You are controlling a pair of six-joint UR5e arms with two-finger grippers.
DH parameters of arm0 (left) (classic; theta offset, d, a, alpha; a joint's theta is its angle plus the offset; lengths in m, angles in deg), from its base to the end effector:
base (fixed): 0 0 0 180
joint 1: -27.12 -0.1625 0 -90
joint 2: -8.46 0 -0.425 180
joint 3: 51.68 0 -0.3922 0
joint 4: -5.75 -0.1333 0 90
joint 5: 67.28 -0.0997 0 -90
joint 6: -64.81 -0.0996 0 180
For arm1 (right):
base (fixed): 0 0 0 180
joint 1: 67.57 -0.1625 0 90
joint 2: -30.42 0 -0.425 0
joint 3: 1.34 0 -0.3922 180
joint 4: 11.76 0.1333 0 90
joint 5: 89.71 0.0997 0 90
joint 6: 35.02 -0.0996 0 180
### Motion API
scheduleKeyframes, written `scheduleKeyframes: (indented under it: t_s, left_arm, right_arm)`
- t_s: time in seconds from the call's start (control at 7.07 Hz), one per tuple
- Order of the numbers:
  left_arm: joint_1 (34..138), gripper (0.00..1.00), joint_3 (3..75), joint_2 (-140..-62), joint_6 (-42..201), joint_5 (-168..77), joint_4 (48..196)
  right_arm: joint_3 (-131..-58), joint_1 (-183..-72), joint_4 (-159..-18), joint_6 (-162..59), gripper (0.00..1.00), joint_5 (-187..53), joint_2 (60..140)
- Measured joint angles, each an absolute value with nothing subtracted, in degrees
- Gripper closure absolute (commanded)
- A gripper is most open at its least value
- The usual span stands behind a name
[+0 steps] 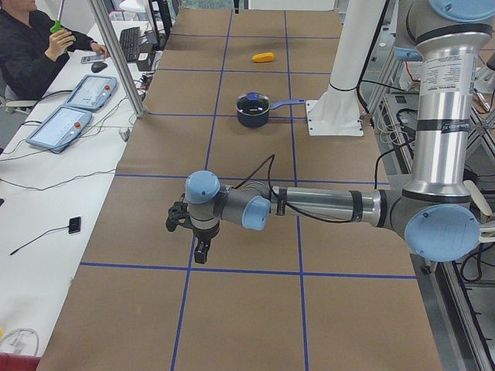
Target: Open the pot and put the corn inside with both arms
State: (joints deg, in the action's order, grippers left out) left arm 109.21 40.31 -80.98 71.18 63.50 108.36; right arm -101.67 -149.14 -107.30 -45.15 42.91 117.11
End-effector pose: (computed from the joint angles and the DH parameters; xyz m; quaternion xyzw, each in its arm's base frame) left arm 0.0016 -0.5075 0.6267 0.0707 0.3574 0.0551 0.9297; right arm -0.0103 -0.5188 0.5528 0.0065 -0.3684 -0.0119 0.9296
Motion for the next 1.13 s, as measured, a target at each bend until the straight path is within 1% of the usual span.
scheduleKeyframes:
  t_s: [0.57,0.85,1.13]
  left_arm:
    - [109.2,0.0,40.5,-80.9,71.2,70.1,108.1]
    - [109.2,0.01,41.1,-81.1,71.4,71.8,108.1]
    - [107.7,0.01,44.5,-82.2,75.6,72.0,107.3]
  right_arm:
    - [-101.2,-149.1,-106.8,-44.5,0.0,42.5,116.6]
    - [-101.4,-147.3,-101.9,-44.4,0.0,40.4,116.3]
    - [-102.0,-145.1,-99.0,-45.8,0.0,38.5,116.3]
